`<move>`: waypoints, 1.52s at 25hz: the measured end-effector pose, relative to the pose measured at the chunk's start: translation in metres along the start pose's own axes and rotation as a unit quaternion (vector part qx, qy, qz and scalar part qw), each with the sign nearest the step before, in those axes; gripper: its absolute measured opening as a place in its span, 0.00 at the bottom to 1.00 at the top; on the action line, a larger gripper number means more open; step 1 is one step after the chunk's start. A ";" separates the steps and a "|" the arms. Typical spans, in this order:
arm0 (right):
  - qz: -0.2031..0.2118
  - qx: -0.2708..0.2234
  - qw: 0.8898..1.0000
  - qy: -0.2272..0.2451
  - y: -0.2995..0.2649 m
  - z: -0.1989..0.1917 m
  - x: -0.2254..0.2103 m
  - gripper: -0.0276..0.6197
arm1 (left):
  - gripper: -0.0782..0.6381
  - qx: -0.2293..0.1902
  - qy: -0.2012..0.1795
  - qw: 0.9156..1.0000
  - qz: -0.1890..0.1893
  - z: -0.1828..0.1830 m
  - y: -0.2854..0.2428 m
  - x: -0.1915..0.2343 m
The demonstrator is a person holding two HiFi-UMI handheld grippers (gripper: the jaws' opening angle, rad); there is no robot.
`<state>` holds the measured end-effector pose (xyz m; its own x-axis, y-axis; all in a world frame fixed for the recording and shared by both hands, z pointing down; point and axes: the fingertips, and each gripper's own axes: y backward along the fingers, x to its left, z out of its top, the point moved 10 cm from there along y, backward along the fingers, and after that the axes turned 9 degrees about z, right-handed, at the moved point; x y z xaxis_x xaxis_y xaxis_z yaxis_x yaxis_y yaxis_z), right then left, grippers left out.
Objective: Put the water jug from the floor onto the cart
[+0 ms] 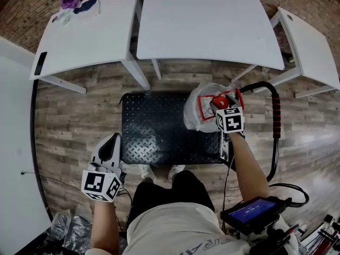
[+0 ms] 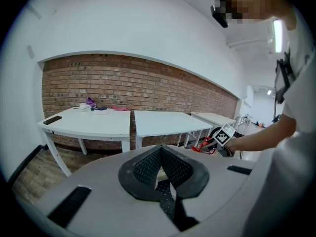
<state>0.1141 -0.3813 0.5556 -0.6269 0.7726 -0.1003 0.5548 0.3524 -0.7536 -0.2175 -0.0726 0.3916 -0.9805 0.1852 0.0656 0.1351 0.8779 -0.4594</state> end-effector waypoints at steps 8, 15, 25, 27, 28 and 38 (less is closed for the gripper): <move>-0.011 0.019 0.999 -0.029 -0.041 -0.003 -0.033 0.53 | 0.11 0.020 0.005 1.000 0.023 -0.012 0.004 0.010; -0.016 0.028 0.999 -0.036 -0.055 -0.014 -0.046 0.53 | 0.11 0.033 0.011 0.999 0.032 -0.019 0.001 0.010; -0.025 0.030 0.996 -0.076 -0.063 -0.027 -0.055 0.53 | 0.11 0.040 0.009 0.999 0.025 -0.019 -0.004 0.006; -0.029 0.034 0.996 -0.082 -0.065 -0.026 -0.058 0.53 | 0.11 0.041 0.007 0.999 0.022 -0.019 -0.005 0.004; -0.030 0.036 0.995 -0.083 -0.065 -0.026 -0.059 0.53 | 0.11 0.041 0.006 0.999 0.020 -0.020 -0.006 0.003; -0.075 -0.007 0.997 -0.032 -0.038 -0.017 -0.042 0.53 | 0.11 0.039 0.002 0.999 0.006 -0.022 0.004 0.005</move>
<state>0.1290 -0.4186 0.5990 -0.7371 0.6752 -0.0293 0.4599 0.4693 -0.7538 -0.2191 -0.0586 0.4098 -0.9783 0.1973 0.0636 0.1348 0.8386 -0.5277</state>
